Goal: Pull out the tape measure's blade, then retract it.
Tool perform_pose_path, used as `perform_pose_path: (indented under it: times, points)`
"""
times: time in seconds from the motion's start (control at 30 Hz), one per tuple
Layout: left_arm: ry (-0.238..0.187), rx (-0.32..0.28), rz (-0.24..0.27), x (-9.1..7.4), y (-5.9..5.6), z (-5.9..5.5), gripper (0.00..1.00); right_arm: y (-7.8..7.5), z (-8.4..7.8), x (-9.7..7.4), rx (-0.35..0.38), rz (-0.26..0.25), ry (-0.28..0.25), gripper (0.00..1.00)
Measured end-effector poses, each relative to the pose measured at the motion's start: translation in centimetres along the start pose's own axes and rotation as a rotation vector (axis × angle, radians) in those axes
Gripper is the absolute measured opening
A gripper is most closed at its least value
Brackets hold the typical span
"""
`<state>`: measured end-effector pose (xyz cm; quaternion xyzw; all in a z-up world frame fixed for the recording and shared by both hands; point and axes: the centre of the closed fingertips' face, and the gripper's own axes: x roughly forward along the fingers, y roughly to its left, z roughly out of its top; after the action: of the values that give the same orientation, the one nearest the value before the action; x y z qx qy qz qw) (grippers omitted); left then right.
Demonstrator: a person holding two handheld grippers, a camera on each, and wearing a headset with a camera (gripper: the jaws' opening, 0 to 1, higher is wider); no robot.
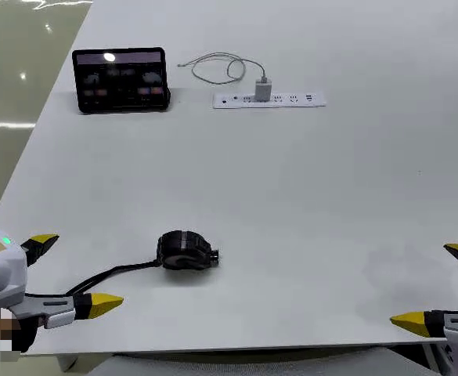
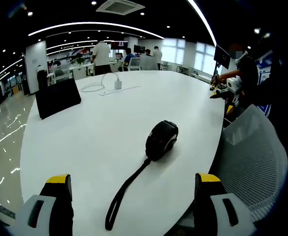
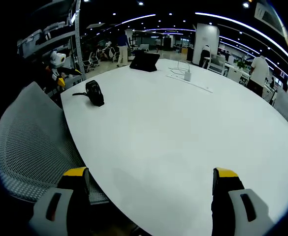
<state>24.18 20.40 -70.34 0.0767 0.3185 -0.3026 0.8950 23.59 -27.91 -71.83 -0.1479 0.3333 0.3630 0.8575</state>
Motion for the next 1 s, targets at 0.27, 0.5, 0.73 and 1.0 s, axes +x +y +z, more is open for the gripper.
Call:
perform_pose_path:
  times: [0.27, 0.5, 0.73, 1.0]
  points:
    - [0.029, 0.012, 0.003, 0.2, 0.1, -0.6, 1.00, -0.3, -0.7, -0.3, -0.001, 0.003, -0.013, 1.00]
    - [0.005, -0.017, -0.043, 0.4, -0.8, 0.3, 1.00, 0.6, 0.0, -0.4, -0.029, 0.051, -0.006, 1.00]
    - [0.040, 0.095, -0.112, 1.6, -1.6, 1.1, 1.00, 2.1, 2.2, 0.9, -0.096, 0.099, -0.030, 1.00]
    - [0.086, 0.163, -0.161, 2.4, -1.8, 1.3, 1.00, 2.7, 4.4, 1.6, -0.097, 0.102, -0.074, 1.00]
